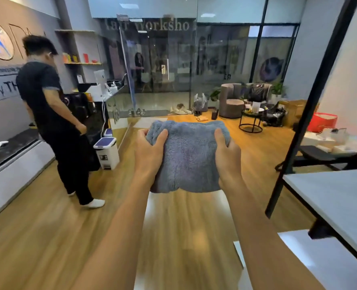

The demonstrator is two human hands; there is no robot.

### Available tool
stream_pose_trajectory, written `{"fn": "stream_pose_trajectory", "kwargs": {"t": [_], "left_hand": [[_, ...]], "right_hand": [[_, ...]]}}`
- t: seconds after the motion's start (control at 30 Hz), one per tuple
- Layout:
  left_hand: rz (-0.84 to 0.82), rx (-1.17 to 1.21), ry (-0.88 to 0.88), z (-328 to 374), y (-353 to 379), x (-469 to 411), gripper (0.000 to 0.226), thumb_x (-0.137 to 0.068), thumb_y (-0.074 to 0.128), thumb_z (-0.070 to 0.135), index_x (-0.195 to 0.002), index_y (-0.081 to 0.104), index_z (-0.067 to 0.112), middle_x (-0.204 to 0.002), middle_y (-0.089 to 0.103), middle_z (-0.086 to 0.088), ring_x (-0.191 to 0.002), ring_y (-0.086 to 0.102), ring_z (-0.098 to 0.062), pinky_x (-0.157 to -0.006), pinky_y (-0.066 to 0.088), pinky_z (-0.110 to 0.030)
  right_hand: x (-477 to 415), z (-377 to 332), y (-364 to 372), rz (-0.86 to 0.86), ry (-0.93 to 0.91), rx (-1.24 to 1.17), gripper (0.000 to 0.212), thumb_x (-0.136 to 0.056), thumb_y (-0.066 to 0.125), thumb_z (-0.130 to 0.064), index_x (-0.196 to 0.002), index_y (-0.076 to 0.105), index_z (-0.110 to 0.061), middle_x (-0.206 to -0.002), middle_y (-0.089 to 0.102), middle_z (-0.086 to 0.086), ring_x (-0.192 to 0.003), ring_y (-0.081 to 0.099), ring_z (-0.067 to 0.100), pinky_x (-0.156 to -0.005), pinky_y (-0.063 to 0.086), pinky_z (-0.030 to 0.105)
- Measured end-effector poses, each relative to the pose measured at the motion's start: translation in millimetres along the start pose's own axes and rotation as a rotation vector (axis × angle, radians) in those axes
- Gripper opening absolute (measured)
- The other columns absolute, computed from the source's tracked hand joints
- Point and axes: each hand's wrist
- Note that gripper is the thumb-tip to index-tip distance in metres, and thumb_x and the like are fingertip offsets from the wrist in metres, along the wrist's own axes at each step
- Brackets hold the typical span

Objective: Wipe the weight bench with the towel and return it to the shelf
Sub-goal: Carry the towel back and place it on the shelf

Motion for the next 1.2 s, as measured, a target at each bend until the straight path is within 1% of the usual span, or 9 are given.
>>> {"fn": "stream_pose_trajectory", "kwargs": {"t": [0.13, 0.33, 0.43, 0.57, 0.77, 0.87, 1.0, 1.1, 1.2], "left_hand": [[-0.048, 0.011, 0.029, -47.8, 65.4, -128.4, 0.035, -0.085, 0.066, 0.041, -0.106, 0.053, 0.016, -0.092, 0.063, 0.010, -0.082, 0.059, 0.002, -0.058, 0.040, -0.006], [-0.232, 0.116, 0.030, -128.2, 193.2, -305.0, 0.035, -0.085, 0.065, 0.041, -0.104, 0.054, 0.014, -0.093, 0.065, 0.002, -0.087, 0.064, -0.012, -0.067, 0.046, -0.022], [-0.347, 0.155, 0.033, -149.4, 270.2, -378.6, 0.036, -0.085, 0.066, 0.041, -0.104, 0.053, 0.015, -0.096, 0.064, 0.001, -0.090, 0.063, -0.016, -0.076, 0.050, -0.032], [-0.502, 0.214, 0.048, -176.3, 384.8, -448.2, 0.031, -0.086, 0.066, 0.037, -0.101, 0.052, 0.014, -0.090, 0.061, 0.005, -0.082, 0.060, -0.011, -0.070, 0.046, -0.025], [-0.697, 0.290, 0.079, -216.3, 560.0, -510.0, 0.025, -0.088, 0.066, 0.033, -0.098, 0.049, 0.018, -0.088, 0.057, 0.010, -0.073, 0.056, 0.006, -0.063, 0.045, -0.016], [-0.845, 0.331, 0.067, -221.6, 643.0, -526.9, 0.029, -0.088, 0.065, 0.034, -0.104, 0.050, 0.015, -0.090, 0.059, 0.009, -0.078, 0.058, -0.001, -0.068, 0.049, -0.023], [-1.056, 0.419, 0.091, -216.4, 744.7, -521.3, 0.031, -0.088, 0.065, 0.034, -0.106, 0.051, 0.013, -0.090, 0.061, 0.007, -0.078, 0.058, -0.003, -0.066, 0.048, -0.017], [-1.243, 0.507, 0.096, -212.6, 816.9, -490.3, 0.032, -0.087, 0.065, 0.036, -0.106, 0.052, 0.014, -0.089, 0.061, 0.010, -0.074, 0.058, 0.005, -0.061, 0.044, -0.007], [-1.460, 0.583, 0.129, -207.4, 863.6, -446.7, 0.033, -0.086, 0.064, 0.040, -0.102, 0.052, 0.014, -0.086, 0.058, 0.012, -0.066, 0.055, 0.017, -0.058, 0.041, -0.003]], "right_hand": [[-124.4, 27.5, 45.4, 0.066, -0.019, 0.006, 0.034, -0.089, 0.052, -0.055, -0.084, 0.068, -0.025, -0.092, 0.071, -0.007, -0.090, 0.067, 0.014, -0.089, 0.053, 0.049], [-308.0, 73.1, 87.8, 0.226, -0.031, 0.052, 0.034, -0.093, 0.051, -0.052, -0.100, 0.067, -0.023, -0.104, 0.069, -0.004, -0.099, 0.065, 0.017, -0.093, 0.051, 0.047], [-392.1, 82.9, 87.3, 0.357, -0.026, 0.087, 0.027, -0.094, 0.052, -0.049, -0.092, 0.065, -0.026, -0.097, 0.068, -0.009, -0.094, 0.064, 0.013, -0.084, 0.052, 0.037], [-494.4, 104.8, 65.7, 0.536, -0.058, 0.127, 0.024, -0.093, 0.052, -0.049, -0.083, 0.060, -0.029, -0.093, 0.065, -0.015, -0.090, 0.061, 0.004, -0.078, 0.047, 0.030], [-633.5, 157.1, 8.6, 0.759, -0.069, 0.122, 0.038, -0.090, 0.052, -0.053, -0.106, 0.066, -0.022, -0.105, 0.070, -0.005, -0.099, 0.065, 0.014, -0.091, 0.052, 0.039], [-684.0, 166.9, -23.5, 0.903, -0.079, 0.125, 0.037, -0.090, 0.052, -0.052, -0.103, 0.066, -0.020, -0.100, 0.070, -0.004, -0.095, 0.066, 0.014, -0.090, 0.053, 0.040], [-715.4, 172.0, -71.8, 1.140, -0.077, 0.183, 0.034, -0.091, 0.052, -0.052, -0.091, 0.065, -0.021, -0.092, 0.071, -0.005, -0.085, 0.067, 0.010, -0.080, 0.054, 0.035], [-720.4, 178.1, -109.1, 1.351, -0.121, 0.241, 0.027, -0.093, 0.053, -0.049, -0.085, 0.064, -0.026, -0.085, 0.069, -0.014, -0.078, 0.065, -0.002, -0.071, 0.052, 0.021], [-708.8, 187.6, -135.6, 1.607, -0.143, 0.332, 0.025, -0.094, 0.053, -0.047, -0.089, 0.064, -0.026, -0.090, 0.066, -0.012, -0.085, 0.063, 0.003, -0.078, 0.051, 0.024]]}}
Point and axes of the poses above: each hand's wrist, its own x-axis away from the middle knuckle, its own y-axis out of the palm, z = x × y
